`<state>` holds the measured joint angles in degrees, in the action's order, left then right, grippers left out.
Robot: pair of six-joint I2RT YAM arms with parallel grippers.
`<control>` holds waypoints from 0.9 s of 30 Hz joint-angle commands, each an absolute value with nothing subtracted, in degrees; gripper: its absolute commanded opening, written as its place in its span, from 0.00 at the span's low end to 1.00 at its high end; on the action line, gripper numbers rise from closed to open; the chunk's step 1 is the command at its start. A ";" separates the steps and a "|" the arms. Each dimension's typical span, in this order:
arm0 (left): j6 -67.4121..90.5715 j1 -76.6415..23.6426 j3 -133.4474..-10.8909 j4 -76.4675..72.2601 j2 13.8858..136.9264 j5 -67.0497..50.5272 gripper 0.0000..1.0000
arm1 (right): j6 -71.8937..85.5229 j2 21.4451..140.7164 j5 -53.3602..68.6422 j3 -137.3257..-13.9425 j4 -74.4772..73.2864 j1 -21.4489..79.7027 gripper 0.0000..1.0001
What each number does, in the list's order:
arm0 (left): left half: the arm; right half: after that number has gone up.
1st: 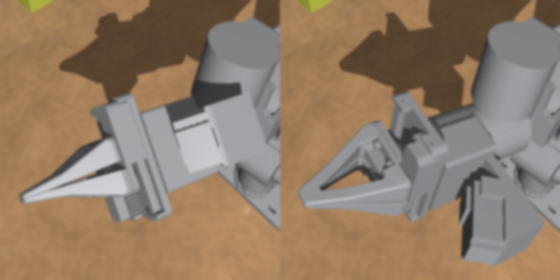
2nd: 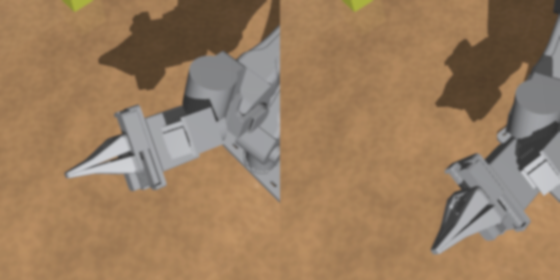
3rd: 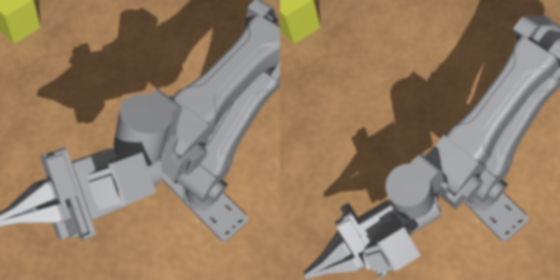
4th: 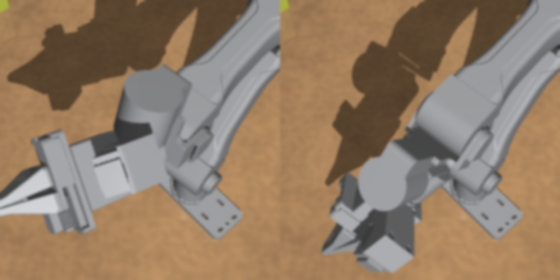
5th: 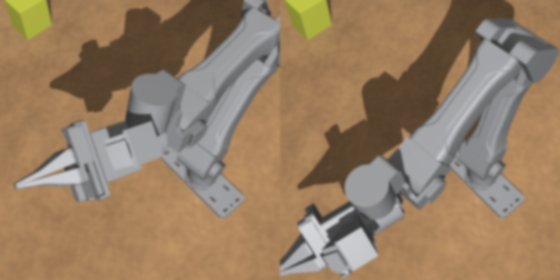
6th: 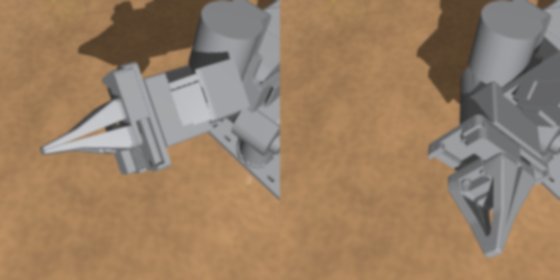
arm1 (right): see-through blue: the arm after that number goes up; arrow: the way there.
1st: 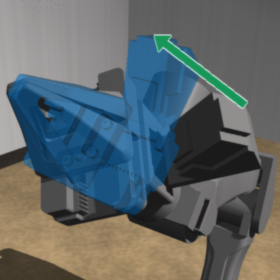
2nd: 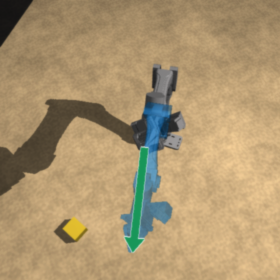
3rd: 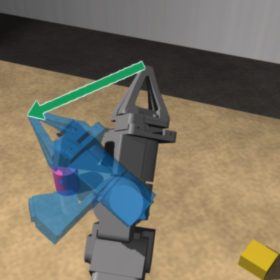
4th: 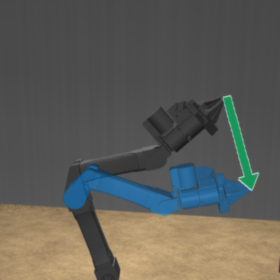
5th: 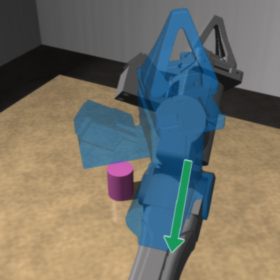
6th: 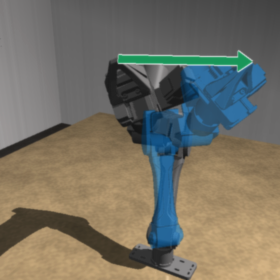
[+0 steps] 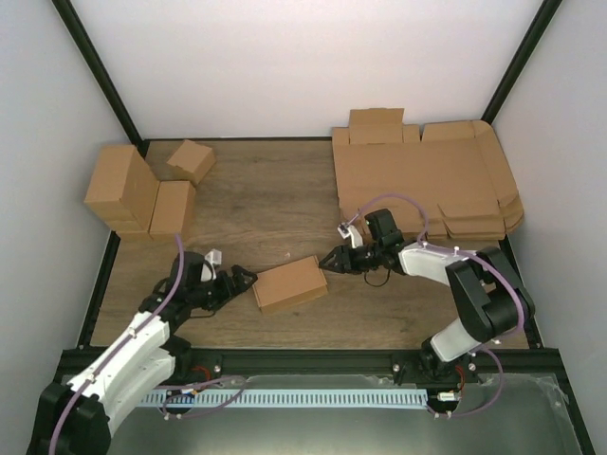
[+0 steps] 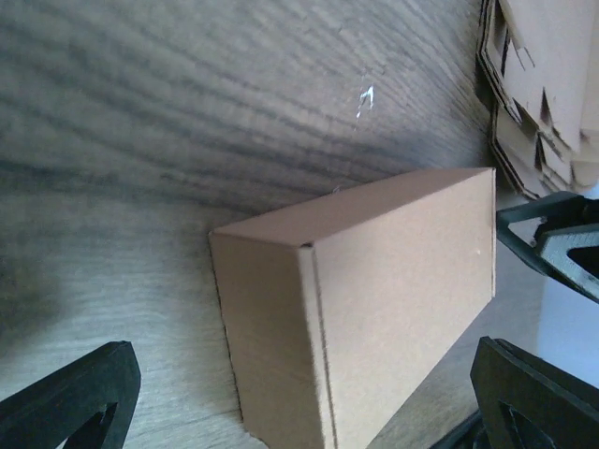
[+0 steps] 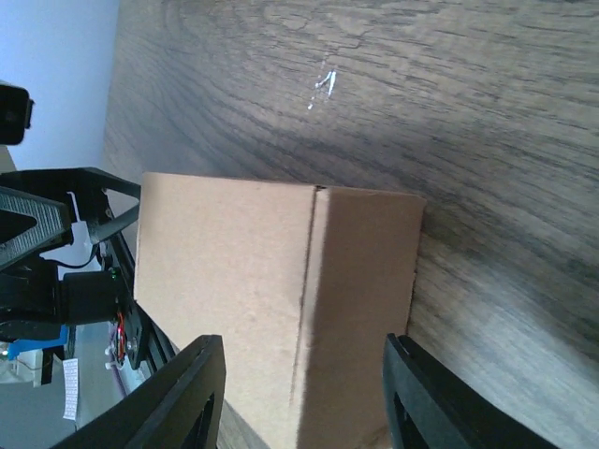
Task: Fold the paper box
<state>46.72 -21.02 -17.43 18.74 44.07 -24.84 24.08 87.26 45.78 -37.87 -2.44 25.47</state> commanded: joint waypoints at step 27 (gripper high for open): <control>56.45 -18.86 -5.98 -4.94 49.68 -40.55 1.00 | 23.23 98.83 57.64 -36.32 8.85 20.16 0.19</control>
<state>53.52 -19.14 -7.94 3.20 48.16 -37.85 23.40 97.78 56.86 -36.86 7.46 20.95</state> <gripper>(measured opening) 0.999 0.201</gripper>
